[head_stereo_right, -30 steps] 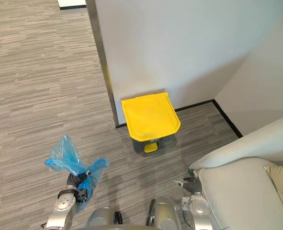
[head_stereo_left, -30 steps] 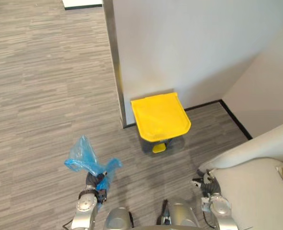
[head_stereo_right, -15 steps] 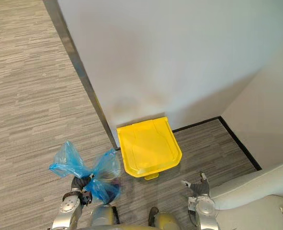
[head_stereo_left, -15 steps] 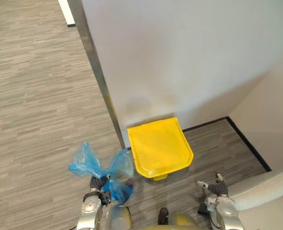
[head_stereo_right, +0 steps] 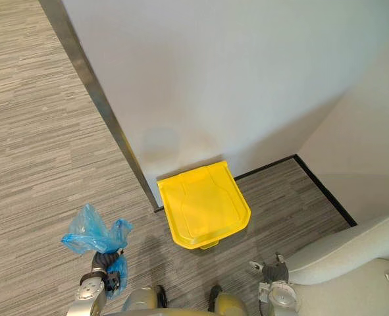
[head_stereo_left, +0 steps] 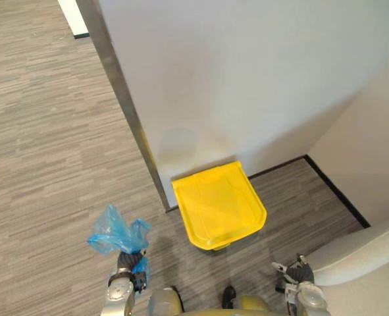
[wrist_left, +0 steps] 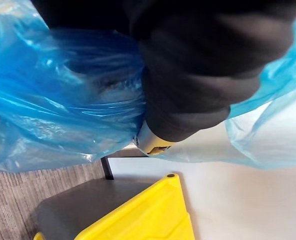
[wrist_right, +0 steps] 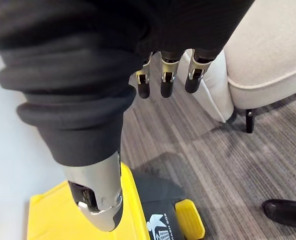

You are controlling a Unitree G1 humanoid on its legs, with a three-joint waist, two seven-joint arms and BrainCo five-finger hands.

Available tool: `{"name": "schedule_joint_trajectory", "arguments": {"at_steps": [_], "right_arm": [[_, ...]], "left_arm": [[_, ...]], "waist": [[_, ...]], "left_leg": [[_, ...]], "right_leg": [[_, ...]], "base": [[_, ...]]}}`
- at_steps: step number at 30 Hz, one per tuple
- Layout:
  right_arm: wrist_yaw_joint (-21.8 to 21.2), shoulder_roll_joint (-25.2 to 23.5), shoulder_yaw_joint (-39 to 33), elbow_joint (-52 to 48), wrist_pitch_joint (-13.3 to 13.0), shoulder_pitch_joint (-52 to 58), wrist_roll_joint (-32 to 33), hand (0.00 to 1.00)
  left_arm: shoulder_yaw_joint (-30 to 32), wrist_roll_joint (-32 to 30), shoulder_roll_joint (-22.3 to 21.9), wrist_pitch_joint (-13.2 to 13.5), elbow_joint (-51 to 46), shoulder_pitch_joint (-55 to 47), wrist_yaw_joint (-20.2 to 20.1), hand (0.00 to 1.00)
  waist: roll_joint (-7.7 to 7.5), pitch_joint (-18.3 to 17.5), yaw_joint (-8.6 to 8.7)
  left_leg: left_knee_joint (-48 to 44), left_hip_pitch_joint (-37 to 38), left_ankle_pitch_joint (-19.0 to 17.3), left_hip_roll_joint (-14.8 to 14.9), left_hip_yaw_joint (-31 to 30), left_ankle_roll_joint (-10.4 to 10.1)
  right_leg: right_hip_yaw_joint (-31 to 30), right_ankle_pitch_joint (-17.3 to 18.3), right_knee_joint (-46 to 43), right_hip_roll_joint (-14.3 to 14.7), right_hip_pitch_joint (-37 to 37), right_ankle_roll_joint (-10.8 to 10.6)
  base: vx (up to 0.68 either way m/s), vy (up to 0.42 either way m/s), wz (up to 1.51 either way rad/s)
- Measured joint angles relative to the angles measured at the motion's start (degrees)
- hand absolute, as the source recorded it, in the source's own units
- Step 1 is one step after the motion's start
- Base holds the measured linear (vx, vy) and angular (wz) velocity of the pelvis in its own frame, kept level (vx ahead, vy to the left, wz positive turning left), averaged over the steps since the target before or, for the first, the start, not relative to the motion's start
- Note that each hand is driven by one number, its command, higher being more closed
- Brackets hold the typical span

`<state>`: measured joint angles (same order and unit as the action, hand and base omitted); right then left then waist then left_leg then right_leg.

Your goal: Gather rubbish on tea table into small bin, then transfer packed bag to large trash can.

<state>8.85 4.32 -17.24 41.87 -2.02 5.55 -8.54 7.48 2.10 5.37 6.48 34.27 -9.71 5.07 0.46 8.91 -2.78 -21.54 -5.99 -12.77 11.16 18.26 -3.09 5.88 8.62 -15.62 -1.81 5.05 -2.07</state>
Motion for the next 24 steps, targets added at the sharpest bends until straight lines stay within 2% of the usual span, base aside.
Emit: {"name": "schedule_joint_trajectory", "arguments": {"at_steps": [1,3,4,5,6,7,8,9,10,11,12,13,14,15,17,18,20,21,24], "right_arm": [[0.0,0.2,0.2,-0.1,0.0,-0.3,0.0,0.00],[0.2,0.9,0.1,-0.2,0.1,-1.3,0.0,0.00],[0.7,0.9,0.0,-0.5,0.1,-1.8,0.0,0.00],[1.0,0.7,0.1,-0.5,0.1,-1.7,0.0,0.00],[1.0,0.5,0.2,-0.5,0.2,-1.6,0.0,0.00],[1.0,0.5,0.3,-0.6,0.2,-1.6,0.0,0.00],[1.0,0.5,0.3,-0.6,0.2,-1.7,0.0,0.00],[1.1,0.6,0.3,-0.7,0.2,-1.6,0.0,0.00],[1.2,1.0,0.1,-0.6,0.4,-1.0,0.0,0.00],[1.2,1.3,0.0,-0.6,0.6,-0.8,0.0,0.00],[1.2,1.7,-0.5,-0.7,0.8,-0.3,0.2,0.00],[1.3,1.7,-1.6,-0.9,0.9,0.7,1.3,0.00],[1.3,1.7,-1.8,-0.9,0.9,0.9,1.3,0.00],[1.6,1.7,-3.6,-1.2,0.9,1.8,1.7,0.00],[2.2,1.7,-5.3,-1.6,1.0,2.0,2.3,0.00],[2.2,1.1,-5.9,-1.8,1.0,1.4,3.4,0.00],[2.2,-0.2,-6.5,-2.1,1.0,0.9,4.3,0.00],[2.2,-0.9,-6.5,-2.9,0.9,0.6,5.2,0.00],[2.2,-1.7,-6.5,-2.8,1.0,0.2,5.7,0.00]], "left_arm": [[0.0,0.0,0.0,0.0,-0.1,-0.3,0.0,1.00],[-0.2,0.0,0.0,0.0,-0.1,-0.8,0.1,1.00],[-0.3,0.0,0.0,0.0,-0.2,-0.3,0.2,1.00],[-0.7,0.1,0.2,-0.1,-0.1,0.0,0.2,1.00],[-1.2,0.1,0.7,-0.1,-0.2,0.3,0.3,1.00],[-1.4,0.1,1.8,-0.1,-0.1,1.9,0.4,1.00],[-1.5,0.1,2.0,-0.1,-0.1,2.1,0.4,1.00],[-2.0,0.2,3.4,-0.1,0.1,3.9,0.5,1.00],[-3.0,0.5,3.8,-0.1,0.5,5.1,0.7,1.00],[-3.4,0.7,3.7,-0.1,0.9,5.9,0.8,1.00],[-4.0,0.7,3.4,-0.1,1.1,7.6,1.3,1.00],[-4.8,0.7,3.3,0.0,1.1,9.2,1.4,1.00],[-4.9,0.7,3.2,0.0,1.1,9.5,1.4,1.00],[-5.3,0.7,2.5,0.1,1.0,10.4,1.4,1.00],[-5.6,0.7,1.6,0.1,0.9,10.5,1.6,1.00],[-5.7,0.8,1.2,0.1,0.4,10.7,1.6,1.00],[-5.7,1.3,0.4,0.1,0.2,10.9,1.6,1.00],[-5.7,1.9,-0.6,0.1,0.0,11.1,1.5,1.00],[-5.8,1.9,-1.4,0.0,-0.1,11.9,1.4,1.00]], "waist": [[0.06,0.0,-0.04],[0.06,0.3,0.13],[0.04,1.3,0.34],[0.31,2.2,0.42],[0.54,2.9,0.30],[-0.72,3.7,0.16],[-0.99,3.8,0.15],[-2.52,4.8,0.36],[-3.00,5.2,0.58],[-2.65,5.4,0.65],[-2.19,6.0,0.99],[-2.18,6.0,2.26],[-2.13,6.1,2.30],[-2.01,6.2,2.18],[-0.18,6.0,1.94],[0.68,5.9,2.03],[0.82,5.8,2.04],[0.85,5.8,2.09],[0.43,5.4,2.44]], "left_leg": [[-1.0,-0.4,-0.7,0.1,0.1,0.1],[-3.9,-1.3,-4.5,0.3,-0.3,1.1],[-5.0,-0.5,-5.4,-0.2,-1.0,2.3],[-6.0,0.1,-6.1,-0.1,-1.4,3.0],[-7.2,0.6,-6.8,0.0,-2.0,3.4],[-9.7,0.8,-8.4,-0.2,-2.8,3.9],[-10.0,0.9,-8.7,-0.3,-2.9,3.9],[-12.2,0.7,-10.1,-1.3,-4.2,3.5],[-14.2,0.5,-11.5,-1.8,-6.3,3.0],[-15.2,0.4,-12.2,-1.8,-7.9,2.6],[-15.9,0.0,-12.9,-2.1,-11.3,1.7],[-16.1,-1.5,-13.1,-3.5,-16.3,1.2],[-16.1,-1.6,-13.1,-3.7,-16.8,1.2],[-16.1,-2.2,-13.3,-4.2,-20.4,0.0],[-16.5,-3.8,-13.3,-3.4,-23.7,-2.2],[-18.6,-5.2,-13.2,-2.8,-25.4,-2.4],[-23.7,-5.4,-13.2,-0.7,-25.0,-2.3],[-23.7,-4.8,-12.9,1.2,-21.8,-2.7],[-18.2,-3.7,-13.2,2.7,-16.4,-3.0]], "right_leg": [[-0.4,0.4,-0.9,0.0,0.6,-0.5],[-0.8,2.0,-7.9,-1.1,3.6,-2.3],[0.1,1.4,-19.6,-2.4,9.1,-4.8],[0.6,2.7,-22.5,-2.5,11.0,-5.3],[0.6,3.5,-21.7,-2.4,12.5,-4.2],[0.6,2.3,-17.5,-2.7,15.3,-4.1],[0.6,1.8,-16.5,-2.7,15.6,-4.0],[0.9,-1.2,-10.3,-2.9,16.7,-4.3],[0.0,-4.2,-8.8,-3.3,15.2,-4.2],[-0.9,-6.0,-9.1,-2.7,14.8,-3.4],[-5.1,-4.8,-12.4,-0.5,14.6,-3.0],[-9.8,-1.8,-16.8,2.1,15.3,-1.3],[-10.1,-1.2,-17.3,2.3,15.3,-1.3],[-10.5,2.3,-20.8,3.1,15.5,-1.1],[-6.6,3.9,-21.7,2.9,16.4,-0.3],[-3.5,4.2,-21.9,2.7,16.8,1.6],[-1.0,4.7,-21.8,3.2,16.2,2.9],[0.3,4.5,-21.2,3.3,16.1,3.4],[1.4,3.7,-20.6,2.2,16.1,3.5]], "base": [[-0.05,0.071,-0.32],[-0.06,0.104,-0.16],[-0.06,0.093,0.06],[-0.04,0.065,0.09],[0.02,0.001,0.25],[0.03,-0.011,0.23],[0.07,-0.056,0.50],[0.05,-0.083,0.69],[0.09,-0.121,0.84],[0.12,-0.158,1.06],[0.19,-0.245,1.59],[0.15,-0.206,1.51],[0.22,-0.292,1.67],[0.24,-0.238,1.04],[0.27,-0.234,0.93],[0.20,-0.136,0.59],[0.20,-0.120,0.47],[0.15,-0.071,0.36],[-0.01,0.003,0.37]]}}
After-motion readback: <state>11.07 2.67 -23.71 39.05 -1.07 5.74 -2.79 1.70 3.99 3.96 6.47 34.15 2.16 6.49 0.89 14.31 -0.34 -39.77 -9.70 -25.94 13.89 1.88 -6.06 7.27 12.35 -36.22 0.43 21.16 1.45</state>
